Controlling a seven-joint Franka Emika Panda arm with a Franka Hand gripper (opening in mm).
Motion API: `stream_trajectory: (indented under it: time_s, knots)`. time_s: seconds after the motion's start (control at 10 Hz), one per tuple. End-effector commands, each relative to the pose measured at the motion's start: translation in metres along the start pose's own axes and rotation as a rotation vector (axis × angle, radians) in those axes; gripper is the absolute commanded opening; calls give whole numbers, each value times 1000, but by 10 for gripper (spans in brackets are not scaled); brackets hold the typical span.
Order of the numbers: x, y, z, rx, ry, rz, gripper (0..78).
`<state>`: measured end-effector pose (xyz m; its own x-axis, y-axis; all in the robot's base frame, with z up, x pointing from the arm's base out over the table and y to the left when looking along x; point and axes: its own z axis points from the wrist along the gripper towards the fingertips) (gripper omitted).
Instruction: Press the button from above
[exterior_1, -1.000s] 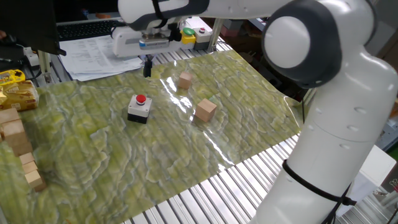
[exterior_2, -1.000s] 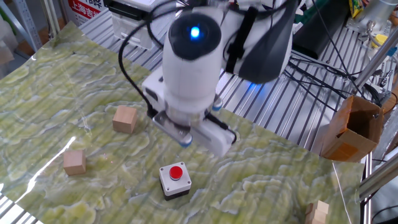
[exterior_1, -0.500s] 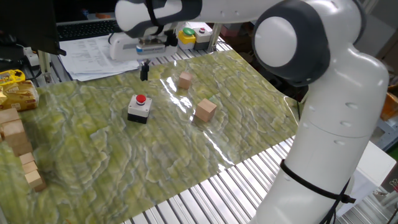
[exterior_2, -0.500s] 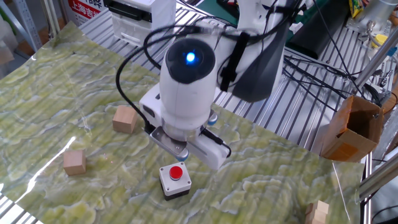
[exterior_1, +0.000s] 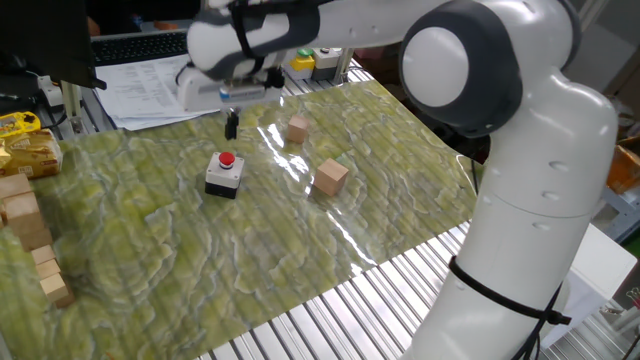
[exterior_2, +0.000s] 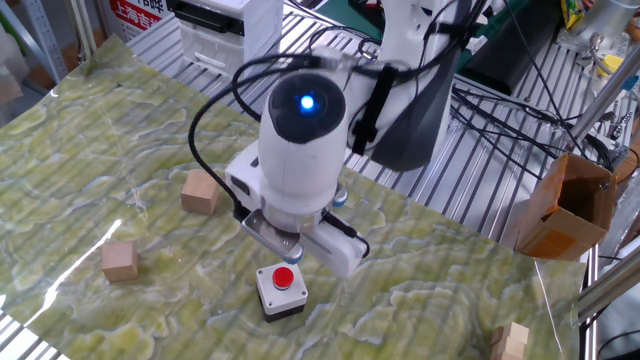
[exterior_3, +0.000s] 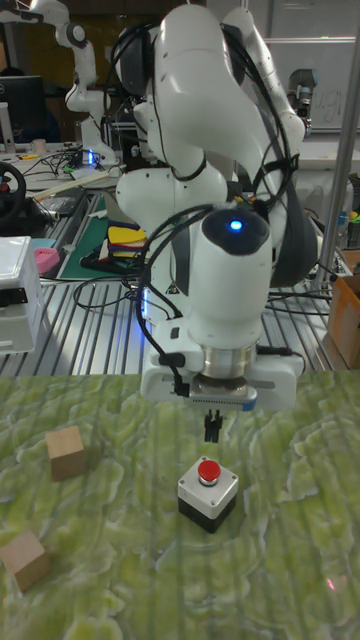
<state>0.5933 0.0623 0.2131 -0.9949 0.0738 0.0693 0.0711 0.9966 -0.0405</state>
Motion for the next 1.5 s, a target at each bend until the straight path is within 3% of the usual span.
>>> stream_trajectory:
  time_s: [0.1, 0.6, 0.9, 1.5]
  knots:
    - [-2, -5, 59, -4, -62, -35, 0]
    - [-4, -4, 84, -2, -73, -38, 0]
    - [-4, -3, 102, -4, -100, -44, 0]
    - [-4, -3, 102, -2, -93, -44, 0]
